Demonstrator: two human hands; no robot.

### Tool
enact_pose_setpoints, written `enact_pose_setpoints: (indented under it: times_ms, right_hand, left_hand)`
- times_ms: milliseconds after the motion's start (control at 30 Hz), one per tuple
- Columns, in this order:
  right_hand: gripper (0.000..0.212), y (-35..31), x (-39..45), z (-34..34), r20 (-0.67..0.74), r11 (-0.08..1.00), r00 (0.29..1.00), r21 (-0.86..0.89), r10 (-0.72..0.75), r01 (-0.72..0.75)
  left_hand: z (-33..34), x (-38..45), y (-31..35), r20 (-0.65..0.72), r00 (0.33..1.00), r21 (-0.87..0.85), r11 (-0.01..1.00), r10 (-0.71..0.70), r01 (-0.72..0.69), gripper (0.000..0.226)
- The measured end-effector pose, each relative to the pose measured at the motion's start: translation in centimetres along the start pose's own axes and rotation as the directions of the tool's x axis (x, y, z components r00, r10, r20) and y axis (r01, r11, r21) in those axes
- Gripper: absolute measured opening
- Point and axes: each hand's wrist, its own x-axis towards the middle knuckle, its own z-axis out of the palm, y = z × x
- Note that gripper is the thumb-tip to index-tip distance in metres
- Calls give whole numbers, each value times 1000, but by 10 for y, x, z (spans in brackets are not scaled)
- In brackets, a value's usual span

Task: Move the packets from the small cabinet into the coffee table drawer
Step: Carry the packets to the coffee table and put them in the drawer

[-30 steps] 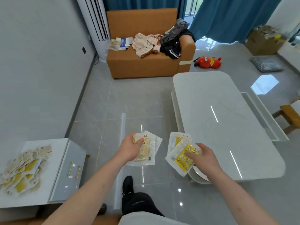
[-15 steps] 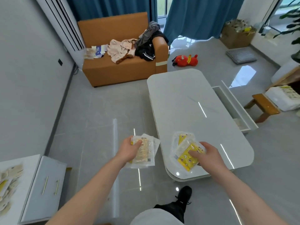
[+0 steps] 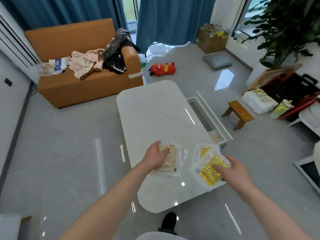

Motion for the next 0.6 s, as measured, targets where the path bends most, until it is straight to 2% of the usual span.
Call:
enact_pose_setpoints:
  times_ms: [67,167,200,433,500,600]
  right_hand:
    - [24,7,21,-24,-2,1000,1000,19,17,-17]
    - [22,18,51,-66,13,999,1000,45,27,-27]
    - [21,22,58,-81,22,998,999,49,30,-31]
    - [18,48,129,-210,96,998,993,-1,64,-64]
    - [20,48,150,-241,134,997,988,-29,74,-71]
    - [20,39,186,-272,199,997,979,-61,55,-43]
  left_hand:
    - [25,2,25,20,1000,52,999,5,-6,73]
    - [70,1,51,6,999,95,995,36,-36,35]
    - [85,3,53,-5,1000,85,996,30,-30,35]
    - [194,17,78,-126,980,-170,977,-155,132,88]
    - [221,8,100,-153,972,-208,967,-178,144,87]
    - [251,5,130,-205,959,-228,962,-198,150,60]
